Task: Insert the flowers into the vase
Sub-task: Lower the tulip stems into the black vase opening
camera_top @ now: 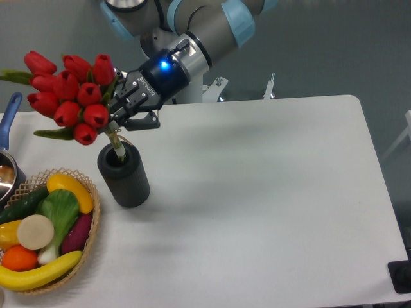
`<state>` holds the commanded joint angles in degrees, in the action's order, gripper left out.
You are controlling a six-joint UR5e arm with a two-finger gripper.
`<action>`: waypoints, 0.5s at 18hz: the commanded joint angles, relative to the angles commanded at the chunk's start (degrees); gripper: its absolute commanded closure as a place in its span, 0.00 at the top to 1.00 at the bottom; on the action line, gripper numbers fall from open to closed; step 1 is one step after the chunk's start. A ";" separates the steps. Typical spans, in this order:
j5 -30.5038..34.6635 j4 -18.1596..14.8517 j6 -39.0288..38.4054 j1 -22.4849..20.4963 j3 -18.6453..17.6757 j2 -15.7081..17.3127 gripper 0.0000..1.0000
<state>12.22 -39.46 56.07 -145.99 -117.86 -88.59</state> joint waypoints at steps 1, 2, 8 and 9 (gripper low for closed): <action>0.00 0.09 0.09 0.00 -0.09 0.00 0.04; 0.00 0.00 0.09 0.17 -0.18 0.00 0.04; 0.00 0.00 4.56 0.53 -2.11 -1.49 0.05; 0.00 0.00 4.66 0.53 -2.37 -1.58 0.06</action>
<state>12.22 -39.46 60.73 -145.46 -120.23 -90.17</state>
